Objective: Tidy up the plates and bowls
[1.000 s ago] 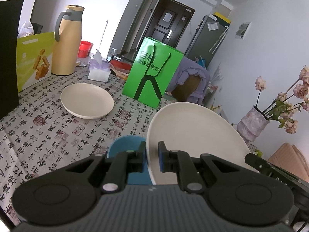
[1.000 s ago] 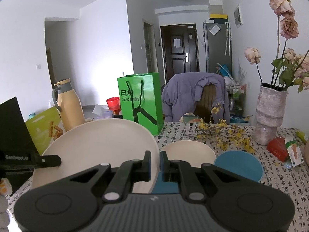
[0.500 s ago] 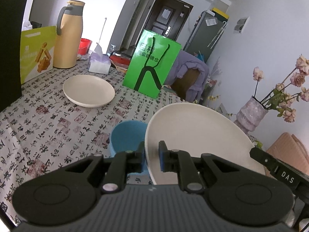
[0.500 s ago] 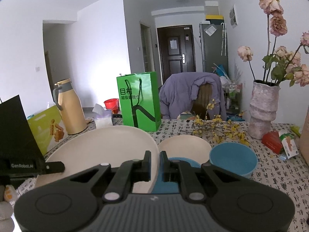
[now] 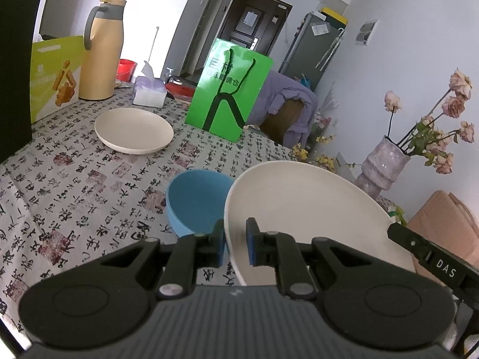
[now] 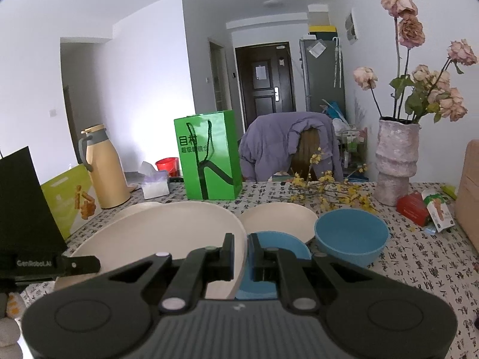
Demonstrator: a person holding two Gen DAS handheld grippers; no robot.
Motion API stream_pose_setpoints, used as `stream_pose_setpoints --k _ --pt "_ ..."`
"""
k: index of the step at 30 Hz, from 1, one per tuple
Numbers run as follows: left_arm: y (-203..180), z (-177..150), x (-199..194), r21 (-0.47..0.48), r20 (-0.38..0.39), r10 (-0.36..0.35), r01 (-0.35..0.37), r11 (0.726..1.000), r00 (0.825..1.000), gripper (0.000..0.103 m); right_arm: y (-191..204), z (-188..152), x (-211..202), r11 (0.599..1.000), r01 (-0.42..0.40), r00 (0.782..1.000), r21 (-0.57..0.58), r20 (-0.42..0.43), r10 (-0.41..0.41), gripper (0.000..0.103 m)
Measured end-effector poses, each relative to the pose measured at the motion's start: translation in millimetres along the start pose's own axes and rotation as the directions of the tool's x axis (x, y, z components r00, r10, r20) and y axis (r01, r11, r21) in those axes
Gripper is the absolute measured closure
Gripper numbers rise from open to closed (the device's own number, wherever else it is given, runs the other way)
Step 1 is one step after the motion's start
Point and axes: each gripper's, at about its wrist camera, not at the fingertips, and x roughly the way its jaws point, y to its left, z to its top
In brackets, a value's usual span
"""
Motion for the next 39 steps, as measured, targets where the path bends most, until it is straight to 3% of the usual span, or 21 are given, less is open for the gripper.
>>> stream_pose_setpoints --k 39 --pt "-7 -59 10 0.051 -0.086 -0.026 0.03 0.998 0.996 0.089 -29 -65 -20 0.999 0.033 0.998 0.041 -0.048 -0.031 0.094"
